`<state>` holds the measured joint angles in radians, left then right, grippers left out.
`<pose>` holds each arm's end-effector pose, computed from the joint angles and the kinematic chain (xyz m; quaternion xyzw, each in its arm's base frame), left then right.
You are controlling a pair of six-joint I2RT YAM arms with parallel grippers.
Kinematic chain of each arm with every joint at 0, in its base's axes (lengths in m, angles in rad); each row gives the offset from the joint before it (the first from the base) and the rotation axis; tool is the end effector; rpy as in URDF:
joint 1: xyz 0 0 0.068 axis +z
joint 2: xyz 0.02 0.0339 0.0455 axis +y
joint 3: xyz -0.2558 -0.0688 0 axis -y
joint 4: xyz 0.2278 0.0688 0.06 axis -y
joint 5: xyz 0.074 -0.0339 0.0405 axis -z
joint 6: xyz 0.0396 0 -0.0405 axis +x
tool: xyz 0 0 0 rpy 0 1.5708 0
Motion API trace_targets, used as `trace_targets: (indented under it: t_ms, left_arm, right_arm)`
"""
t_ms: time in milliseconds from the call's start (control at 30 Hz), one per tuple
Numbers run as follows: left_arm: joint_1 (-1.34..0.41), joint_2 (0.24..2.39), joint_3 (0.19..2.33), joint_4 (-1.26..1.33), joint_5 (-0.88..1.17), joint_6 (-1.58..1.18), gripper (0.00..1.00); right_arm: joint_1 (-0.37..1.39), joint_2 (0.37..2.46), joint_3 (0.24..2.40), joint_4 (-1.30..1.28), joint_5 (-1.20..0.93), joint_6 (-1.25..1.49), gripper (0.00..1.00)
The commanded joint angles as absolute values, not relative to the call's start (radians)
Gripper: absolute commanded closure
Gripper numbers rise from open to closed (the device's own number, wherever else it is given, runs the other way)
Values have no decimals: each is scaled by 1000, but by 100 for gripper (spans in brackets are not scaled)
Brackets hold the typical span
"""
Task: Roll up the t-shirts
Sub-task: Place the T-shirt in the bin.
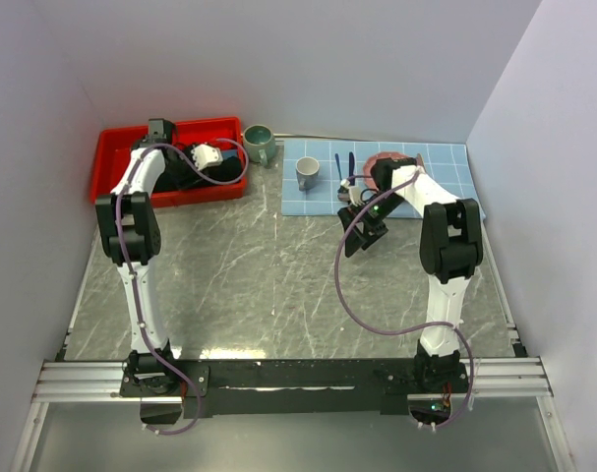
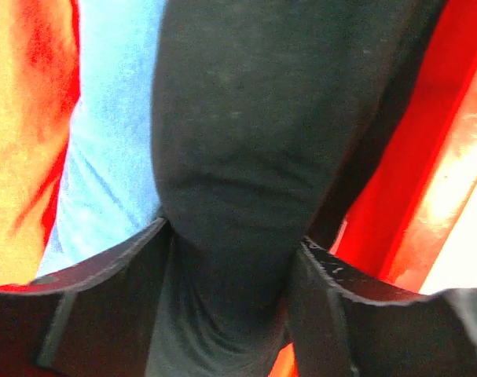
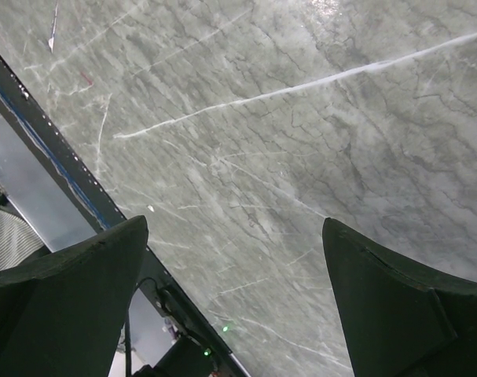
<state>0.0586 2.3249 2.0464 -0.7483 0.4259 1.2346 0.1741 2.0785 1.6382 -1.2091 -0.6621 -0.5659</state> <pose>0.4877 0.0122 0.2008 0.5695 0.7519 -0.0043 0.3322 0.3580 0.0877 0.1893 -0.3298 0.8856 0.3258 0.0268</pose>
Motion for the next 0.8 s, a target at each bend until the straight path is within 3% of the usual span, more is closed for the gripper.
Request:
trace_targets:
  t_ms: [0,67,100,500,633,767]
  left_arm:
    - [61,2258,2019,-871,456,1143,32]
    - [61,2200,2017,-891,456,1141,23]
    - [63,2183,2020,-899,453,1137,1]
    - [71,1944,1960,-882,392,993,1]
    - [68,1994,2037,-844,388,669,1]
    - [72,1907,1907,-611,272,307,1]
  right_arm:
    - [149,2079,1695,-1238,-689,-578,0]
    - [141,2089,1741,-1282,-702,-607,0]
    - [135,2094,1759,-1296,-721,-623,0]
    - [107,2161,1887,-1284,-882,-587,0]
    - [106,2146,1896,-1270,-885,-598,0]
    - [106,1914,1760,-936,-855,-485,0]
